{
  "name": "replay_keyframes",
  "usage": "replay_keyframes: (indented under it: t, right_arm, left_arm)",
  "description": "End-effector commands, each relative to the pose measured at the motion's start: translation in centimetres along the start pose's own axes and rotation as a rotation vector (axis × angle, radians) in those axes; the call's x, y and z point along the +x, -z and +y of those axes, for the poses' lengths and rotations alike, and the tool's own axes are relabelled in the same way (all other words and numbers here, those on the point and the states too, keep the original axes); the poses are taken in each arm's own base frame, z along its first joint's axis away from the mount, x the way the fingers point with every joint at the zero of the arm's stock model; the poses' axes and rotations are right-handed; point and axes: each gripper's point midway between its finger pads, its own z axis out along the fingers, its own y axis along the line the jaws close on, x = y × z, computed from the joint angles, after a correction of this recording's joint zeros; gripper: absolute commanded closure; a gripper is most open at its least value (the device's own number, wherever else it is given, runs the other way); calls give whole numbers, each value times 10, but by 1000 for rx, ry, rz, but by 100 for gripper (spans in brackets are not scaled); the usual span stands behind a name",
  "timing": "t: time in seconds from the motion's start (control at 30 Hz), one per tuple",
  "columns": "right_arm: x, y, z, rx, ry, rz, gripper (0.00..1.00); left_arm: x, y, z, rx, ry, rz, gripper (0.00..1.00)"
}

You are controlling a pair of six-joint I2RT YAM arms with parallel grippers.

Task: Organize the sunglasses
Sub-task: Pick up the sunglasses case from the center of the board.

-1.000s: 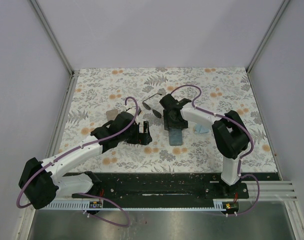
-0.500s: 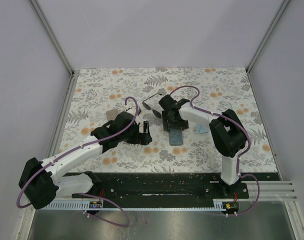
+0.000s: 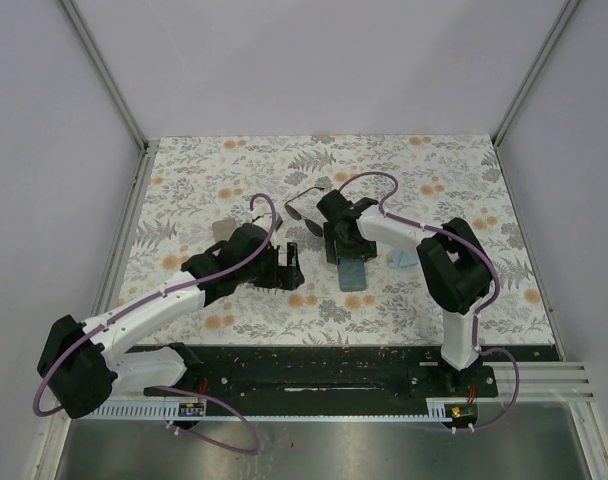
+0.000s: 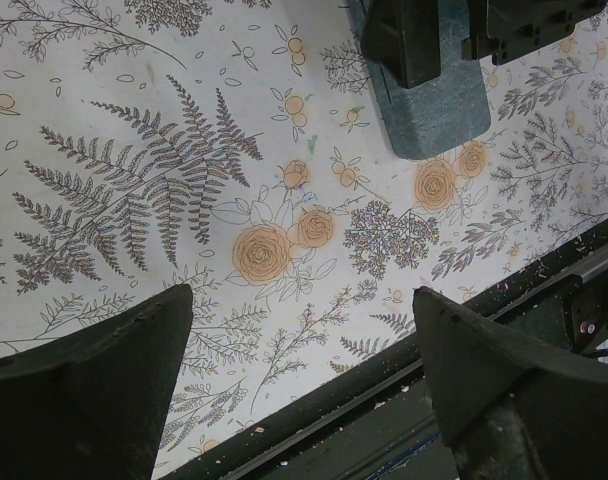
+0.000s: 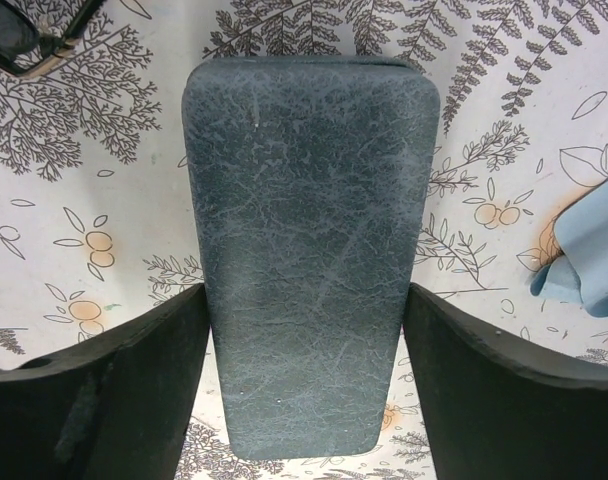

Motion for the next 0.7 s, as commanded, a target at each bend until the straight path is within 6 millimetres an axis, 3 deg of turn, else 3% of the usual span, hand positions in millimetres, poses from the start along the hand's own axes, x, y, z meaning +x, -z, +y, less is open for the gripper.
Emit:
replay_keyframes:
  t: [0.0, 0.17, 0.37, 0.57, 0.67]
  right_arm:
    - [-19, 20, 3, -12, -12, -79, 14]
    - [-19, 20, 4, -16, -8, -79, 16]
    - [-18, 18, 4, -13, -12, -72, 26]
    - [-19, 21, 4, -18, -13, -79, 27]
    - [-20, 23, 4, -26, -14, -82, 33]
  left_arm:
    - [-9, 2, -3, 9, -17, -40, 5]
    - [-9, 2, -3, 7, -15, -41, 5]
    - [-8, 3, -2, 8, -17, -41, 5]
    - [-9, 3, -3, 8, -15, -41, 5]
    - [-9, 3, -3, 8, -16, -41, 5]
